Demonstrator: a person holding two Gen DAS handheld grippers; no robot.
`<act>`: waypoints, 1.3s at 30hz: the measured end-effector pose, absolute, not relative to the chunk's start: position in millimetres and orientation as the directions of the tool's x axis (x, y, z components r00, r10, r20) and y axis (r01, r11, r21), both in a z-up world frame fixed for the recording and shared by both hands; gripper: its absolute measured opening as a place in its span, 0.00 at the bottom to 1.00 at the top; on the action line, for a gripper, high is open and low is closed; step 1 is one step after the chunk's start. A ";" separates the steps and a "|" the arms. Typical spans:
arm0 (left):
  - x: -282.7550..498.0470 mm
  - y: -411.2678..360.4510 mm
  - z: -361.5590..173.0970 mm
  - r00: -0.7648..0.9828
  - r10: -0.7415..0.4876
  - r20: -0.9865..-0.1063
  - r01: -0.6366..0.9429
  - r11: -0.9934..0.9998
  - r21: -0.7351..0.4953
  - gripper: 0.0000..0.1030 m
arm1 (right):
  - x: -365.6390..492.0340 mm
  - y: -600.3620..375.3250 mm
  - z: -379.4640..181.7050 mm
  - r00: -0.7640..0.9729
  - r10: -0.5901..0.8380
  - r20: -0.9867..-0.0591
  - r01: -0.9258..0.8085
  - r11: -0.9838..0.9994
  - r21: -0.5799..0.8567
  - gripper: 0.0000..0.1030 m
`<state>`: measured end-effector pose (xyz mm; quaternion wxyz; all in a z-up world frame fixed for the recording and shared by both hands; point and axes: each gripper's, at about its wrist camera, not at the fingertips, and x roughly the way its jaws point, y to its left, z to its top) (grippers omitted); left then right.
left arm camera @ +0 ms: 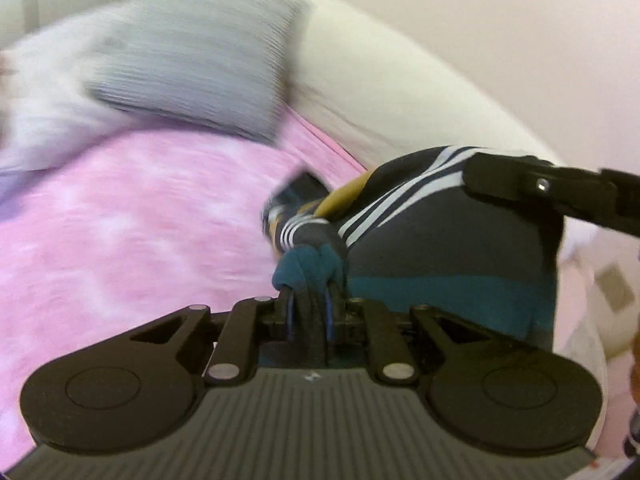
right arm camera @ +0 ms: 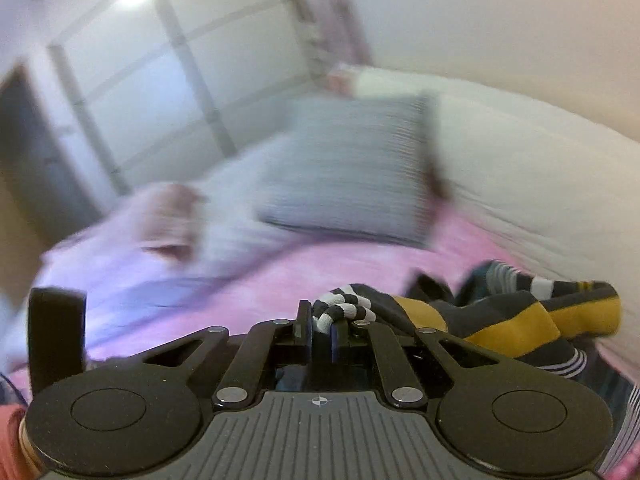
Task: Fold large clothes
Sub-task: 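Lift the sweater with both grippers and carry it to the open bed, then lower the sweater onto the bed and open both grippers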
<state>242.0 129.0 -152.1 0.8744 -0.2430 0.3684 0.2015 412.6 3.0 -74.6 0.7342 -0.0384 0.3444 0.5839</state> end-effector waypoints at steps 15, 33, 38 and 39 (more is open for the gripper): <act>-137.2 104.1 27.9 0.350 0.757 -0.551 -0.929 0.355 -0.102 0.18 | 106.8 105.7 33.2 -0.411 0.811 -0.416 -0.854 -0.183 0.487 0.41; -292.2 15.4 -52.8 0.051 0.547 -0.835 -0.999 0.040 -0.034 0.42 | -43.9 31.4 -57.2 -0.406 0.454 -0.793 -0.912 -0.249 0.325 0.50; -278.7 -2.1 -55.2 0.023 0.541 -0.840 -1.000 0.002 -0.026 0.48 | -44.8 15.2 -67.2 -0.419 0.418 -0.806 -0.902 -0.288 0.320 0.50; -274.9 -6.4 -55.9 0.018 0.539 -0.842 -1.000 -0.002 -0.023 0.50 | -42.0 11.1 -68.9 -0.421 0.410 -0.809 -0.901 -0.293 0.320 0.50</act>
